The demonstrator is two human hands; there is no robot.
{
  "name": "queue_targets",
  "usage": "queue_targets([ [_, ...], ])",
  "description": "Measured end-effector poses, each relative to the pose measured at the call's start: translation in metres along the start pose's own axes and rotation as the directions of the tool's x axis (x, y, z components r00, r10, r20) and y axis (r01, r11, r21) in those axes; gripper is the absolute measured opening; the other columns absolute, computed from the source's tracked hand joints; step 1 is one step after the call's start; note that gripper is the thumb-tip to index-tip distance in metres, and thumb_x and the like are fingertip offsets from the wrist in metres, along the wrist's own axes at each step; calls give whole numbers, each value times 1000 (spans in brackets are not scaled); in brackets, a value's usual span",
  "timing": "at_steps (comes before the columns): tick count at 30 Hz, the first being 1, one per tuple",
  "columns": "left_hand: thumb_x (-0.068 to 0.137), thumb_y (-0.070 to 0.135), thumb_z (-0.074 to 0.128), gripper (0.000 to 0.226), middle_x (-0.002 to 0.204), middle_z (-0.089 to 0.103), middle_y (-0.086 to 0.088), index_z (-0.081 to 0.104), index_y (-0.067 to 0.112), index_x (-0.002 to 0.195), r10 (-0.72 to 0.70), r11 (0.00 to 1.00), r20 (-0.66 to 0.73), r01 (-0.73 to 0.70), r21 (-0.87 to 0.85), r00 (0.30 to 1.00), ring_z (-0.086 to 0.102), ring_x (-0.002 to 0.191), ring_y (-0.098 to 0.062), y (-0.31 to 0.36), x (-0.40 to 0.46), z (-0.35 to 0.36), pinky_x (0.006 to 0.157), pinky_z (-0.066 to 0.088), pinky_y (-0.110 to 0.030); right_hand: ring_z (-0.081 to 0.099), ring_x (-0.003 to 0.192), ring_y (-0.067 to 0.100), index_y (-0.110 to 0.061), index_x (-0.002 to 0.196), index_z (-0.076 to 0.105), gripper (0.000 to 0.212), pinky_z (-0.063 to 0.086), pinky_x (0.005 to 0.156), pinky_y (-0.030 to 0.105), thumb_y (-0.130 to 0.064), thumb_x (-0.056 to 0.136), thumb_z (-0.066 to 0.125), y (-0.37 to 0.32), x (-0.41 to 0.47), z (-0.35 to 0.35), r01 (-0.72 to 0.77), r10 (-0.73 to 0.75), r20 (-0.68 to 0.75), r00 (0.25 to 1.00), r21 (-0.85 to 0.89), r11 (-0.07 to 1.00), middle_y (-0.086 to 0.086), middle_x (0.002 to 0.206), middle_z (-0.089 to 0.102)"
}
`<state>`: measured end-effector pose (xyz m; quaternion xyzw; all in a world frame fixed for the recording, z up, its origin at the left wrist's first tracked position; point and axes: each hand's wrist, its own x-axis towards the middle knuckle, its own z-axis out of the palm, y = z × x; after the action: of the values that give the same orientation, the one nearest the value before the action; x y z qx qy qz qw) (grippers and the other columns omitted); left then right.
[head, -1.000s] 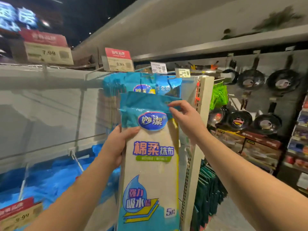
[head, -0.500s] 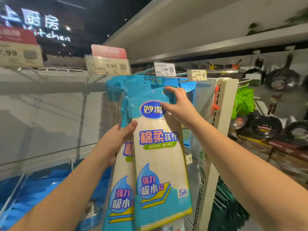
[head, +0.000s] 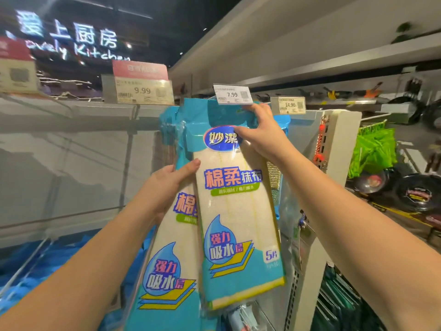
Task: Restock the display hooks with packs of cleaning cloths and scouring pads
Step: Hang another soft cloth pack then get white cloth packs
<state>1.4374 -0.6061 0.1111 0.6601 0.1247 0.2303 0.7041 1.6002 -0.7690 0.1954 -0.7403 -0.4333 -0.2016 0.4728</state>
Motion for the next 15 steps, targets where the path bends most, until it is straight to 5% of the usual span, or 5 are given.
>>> queue_targets([
  [5,84,48,75,49,101,78,-13,66,13,117,8,1000,-11,-8,20,1000,76,89,-37,6,5,5,88,58,-54,47,111,6,-20,144,46,60,45,86,15,-22,88,68,4,13,-1,-17,18,31,999,-19,1000,-4,128,42],
  [11,79,56,76,62,107,77,-14,64,14,124,-44,999,0,44,17,999,75,93,-39,8,11,1,89,57,-58,52,96,2,-23,145,45,60,40,58,4,-26,90,67,8,25,-4,-66,66,57,996,-3,998,-6,127,43],
  [15,67,64,83,73,111,76,-11,69,17,121,-65,998,-7,65,19,998,74,97,-39,5,13,2,92,55,-59,52,106,8,-26,143,45,56,43,70,14,-26,91,65,13,24,0,-92,92,99,991,-5,996,-5,132,42],
])
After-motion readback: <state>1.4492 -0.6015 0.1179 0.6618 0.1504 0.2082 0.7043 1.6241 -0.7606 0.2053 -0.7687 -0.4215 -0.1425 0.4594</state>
